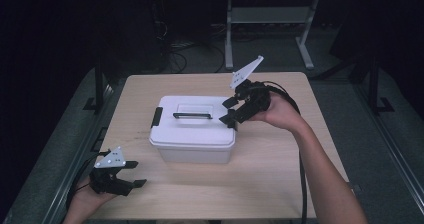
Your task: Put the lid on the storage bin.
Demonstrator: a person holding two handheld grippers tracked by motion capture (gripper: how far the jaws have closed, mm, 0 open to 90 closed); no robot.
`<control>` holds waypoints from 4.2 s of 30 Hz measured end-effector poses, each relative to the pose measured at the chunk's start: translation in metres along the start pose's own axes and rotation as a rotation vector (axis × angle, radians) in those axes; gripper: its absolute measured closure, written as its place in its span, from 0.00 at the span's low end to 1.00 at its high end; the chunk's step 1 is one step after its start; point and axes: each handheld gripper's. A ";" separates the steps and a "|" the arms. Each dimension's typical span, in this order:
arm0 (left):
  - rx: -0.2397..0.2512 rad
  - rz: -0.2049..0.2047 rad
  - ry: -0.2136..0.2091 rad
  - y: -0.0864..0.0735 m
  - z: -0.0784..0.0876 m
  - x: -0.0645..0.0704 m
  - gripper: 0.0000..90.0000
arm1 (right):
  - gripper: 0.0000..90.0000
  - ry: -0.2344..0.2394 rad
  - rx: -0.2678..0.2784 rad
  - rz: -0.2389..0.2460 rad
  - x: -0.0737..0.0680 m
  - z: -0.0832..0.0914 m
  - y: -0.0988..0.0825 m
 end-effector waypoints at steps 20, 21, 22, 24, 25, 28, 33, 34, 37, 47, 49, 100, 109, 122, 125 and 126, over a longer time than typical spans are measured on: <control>0.001 0.000 -0.008 0.000 0.000 0.000 0.32 | 0.42 -0.038 0.006 -0.053 -0.002 0.022 -0.032; 0.001 -0.003 -0.006 0.000 0.000 0.000 0.33 | 0.42 -0.040 0.007 -0.058 -0.002 0.023 -0.033; 0.002 -0.004 -0.005 0.001 0.000 0.000 0.33 | 0.42 -0.041 0.008 -0.059 -0.003 0.024 -0.034; 0.002 -0.001 -0.004 0.000 0.001 0.000 0.33 | 0.42 -0.043 0.011 -0.060 -0.003 0.026 -0.036; -0.001 -0.003 -0.003 0.000 0.000 0.000 0.33 | 0.42 -0.045 0.007 -0.064 -0.003 0.027 -0.037; -0.007 -0.002 -0.003 0.000 -0.001 0.000 0.32 | 0.42 -0.050 0.007 -0.066 -0.004 0.030 -0.041; -0.009 -0.001 0.000 -0.001 0.000 0.000 0.32 | 0.42 -0.059 0.006 -0.083 -0.005 0.035 -0.047; -0.007 0.005 0.001 -0.002 0.000 0.000 0.32 | 0.42 -0.059 0.004 -0.081 -0.005 0.035 -0.048; -0.011 0.004 0.003 -0.003 0.000 0.000 0.33 | 0.42 -0.061 -0.002 -0.087 -0.006 0.036 -0.053; -0.017 0.006 0.006 -0.003 0.000 0.001 0.33 | 0.42 -0.084 -0.004 -0.102 -0.010 0.045 -0.073; -0.015 0.008 0.009 -0.003 0.001 0.001 0.33 | 0.42 -0.087 -0.003 -0.104 -0.010 0.046 -0.076; -0.023 0.017 0.007 -0.005 0.000 0.001 0.32 | 0.40 -0.103 -0.010 -0.205 -0.026 0.053 -0.149; -0.029 0.021 0.002 -0.006 -0.001 0.001 0.32 | 0.39 -0.102 -0.007 -0.231 -0.027 0.055 -0.166; -0.034 0.021 -0.002 -0.006 -0.002 0.001 0.32 | 0.39 -0.113 0.010 -0.257 -0.032 0.062 -0.187; -0.035 0.019 0.000 -0.006 -0.002 0.001 0.32 | 0.39 -0.119 0.013 -0.265 -0.033 0.064 -0.192; -0.035 0.020 0.000 -0.006 -0.002 0.001 0.32 | 0.39 -0.120 0.011 -0.270 -0.033 0.065 -0.193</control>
Point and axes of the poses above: each handheld gripper's, and its own axes: z roughly backward along the jaws, y roughly out of its top, x roughly to its right, and after that the axes turned 10 degrees about x, right-handed
